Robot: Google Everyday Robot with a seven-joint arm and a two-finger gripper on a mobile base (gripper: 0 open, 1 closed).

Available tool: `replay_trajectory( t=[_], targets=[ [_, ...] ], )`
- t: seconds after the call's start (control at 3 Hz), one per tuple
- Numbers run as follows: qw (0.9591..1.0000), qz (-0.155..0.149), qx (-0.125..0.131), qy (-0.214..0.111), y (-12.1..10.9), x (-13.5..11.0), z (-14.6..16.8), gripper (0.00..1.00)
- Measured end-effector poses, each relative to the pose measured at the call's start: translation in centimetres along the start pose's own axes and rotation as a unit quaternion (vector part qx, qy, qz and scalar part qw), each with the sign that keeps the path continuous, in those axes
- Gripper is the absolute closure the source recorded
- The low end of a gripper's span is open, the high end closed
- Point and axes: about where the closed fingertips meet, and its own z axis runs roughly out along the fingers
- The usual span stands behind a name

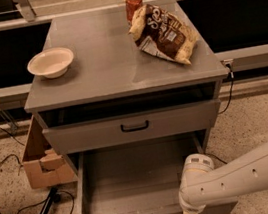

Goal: Open middle drawer

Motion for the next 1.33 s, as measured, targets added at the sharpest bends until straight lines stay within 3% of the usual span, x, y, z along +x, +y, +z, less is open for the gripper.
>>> replay_trajectory(
  t=[1.0, 1.33],
  targets=[
    [1.0, 0.0, -0.002, 0.001, 0.2, 0.1, 0.17, 0.15],
    [1.0, 0.0, -0.003, 0.001, 0.27, 0.14, 0.22, 0.0]
  ],
)
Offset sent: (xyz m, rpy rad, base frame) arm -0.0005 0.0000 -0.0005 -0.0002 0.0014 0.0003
